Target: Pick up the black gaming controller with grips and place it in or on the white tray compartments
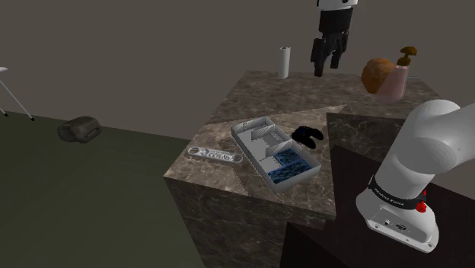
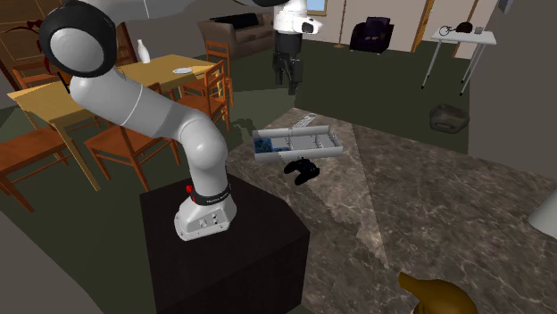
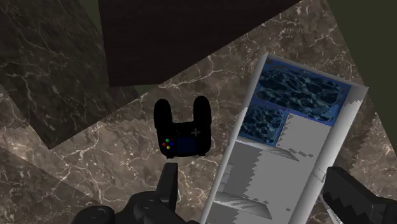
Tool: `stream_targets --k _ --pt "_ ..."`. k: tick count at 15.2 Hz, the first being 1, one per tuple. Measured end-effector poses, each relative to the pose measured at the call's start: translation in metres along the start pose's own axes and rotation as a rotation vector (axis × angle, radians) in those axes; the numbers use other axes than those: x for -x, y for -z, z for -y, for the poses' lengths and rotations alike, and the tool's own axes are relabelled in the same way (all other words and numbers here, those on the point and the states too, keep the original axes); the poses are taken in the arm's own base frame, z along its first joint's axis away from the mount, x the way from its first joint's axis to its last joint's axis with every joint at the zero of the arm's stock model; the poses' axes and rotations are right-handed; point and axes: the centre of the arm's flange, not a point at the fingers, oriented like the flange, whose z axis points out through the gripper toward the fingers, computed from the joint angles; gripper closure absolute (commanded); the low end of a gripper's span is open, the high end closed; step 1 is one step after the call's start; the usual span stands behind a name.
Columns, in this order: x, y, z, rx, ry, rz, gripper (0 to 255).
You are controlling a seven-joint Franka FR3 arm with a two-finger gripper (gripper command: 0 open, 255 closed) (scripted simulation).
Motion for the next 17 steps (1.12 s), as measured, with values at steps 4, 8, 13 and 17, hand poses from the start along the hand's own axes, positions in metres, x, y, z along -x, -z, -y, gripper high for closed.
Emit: stream_targets --k 4,8,13,17 --pt "-0.007 -0.025 -0.003 -0.001 -0.015 0.006 0" --pt "-0.016 -0.076 -0.010 -0.002 -0.042 0.017 0" --pt "-0.027 -0.141 -0.019 -0.005 -0.077 0.029 0" --pt "-0.037 -0.194 -0.024 -0.007 -0.105 0.040 0"
